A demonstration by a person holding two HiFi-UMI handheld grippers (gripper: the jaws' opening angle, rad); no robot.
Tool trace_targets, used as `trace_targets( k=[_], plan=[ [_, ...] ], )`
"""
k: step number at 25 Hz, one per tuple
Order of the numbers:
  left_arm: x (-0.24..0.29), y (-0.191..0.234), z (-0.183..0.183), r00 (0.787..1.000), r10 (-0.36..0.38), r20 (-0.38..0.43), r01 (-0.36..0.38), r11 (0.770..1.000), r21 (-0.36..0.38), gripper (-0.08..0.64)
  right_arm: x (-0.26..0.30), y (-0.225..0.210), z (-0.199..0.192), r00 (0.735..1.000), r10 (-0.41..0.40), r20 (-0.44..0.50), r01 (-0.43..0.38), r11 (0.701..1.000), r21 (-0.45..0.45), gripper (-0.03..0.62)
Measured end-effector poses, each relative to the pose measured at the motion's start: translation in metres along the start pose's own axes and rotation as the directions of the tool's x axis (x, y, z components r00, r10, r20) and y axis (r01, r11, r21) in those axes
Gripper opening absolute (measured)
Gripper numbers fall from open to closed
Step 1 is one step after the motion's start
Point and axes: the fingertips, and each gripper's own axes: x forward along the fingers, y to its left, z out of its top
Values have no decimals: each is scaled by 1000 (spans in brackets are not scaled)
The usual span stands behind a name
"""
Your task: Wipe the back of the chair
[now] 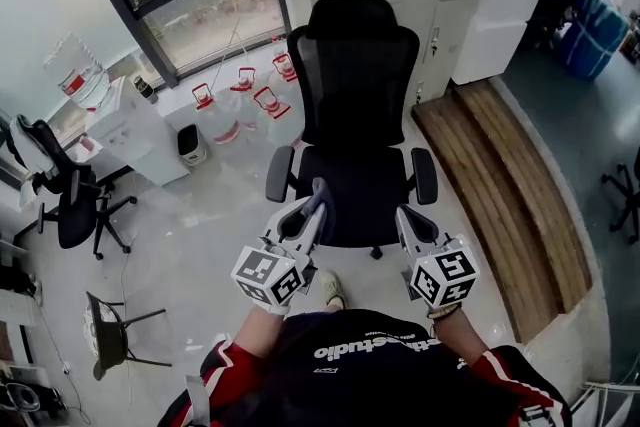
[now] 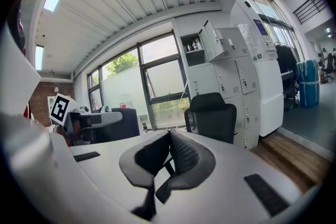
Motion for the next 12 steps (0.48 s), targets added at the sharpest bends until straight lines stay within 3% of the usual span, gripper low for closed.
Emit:
trace_targets(
  k=[6, 12],
  plan=[
    [30, 83, 41, 1000, -9, 25, 8, 1000, 13, 66, 93, 5, 44, 1000, -1, 30, 2, 1000, -28, 15],
    [43, 146, 65, 999, -17, 49, 18, 1000, -3, 67, 148, 19, 66, 999, -23, 29, 24, 999, -48, 14]
  ],
)
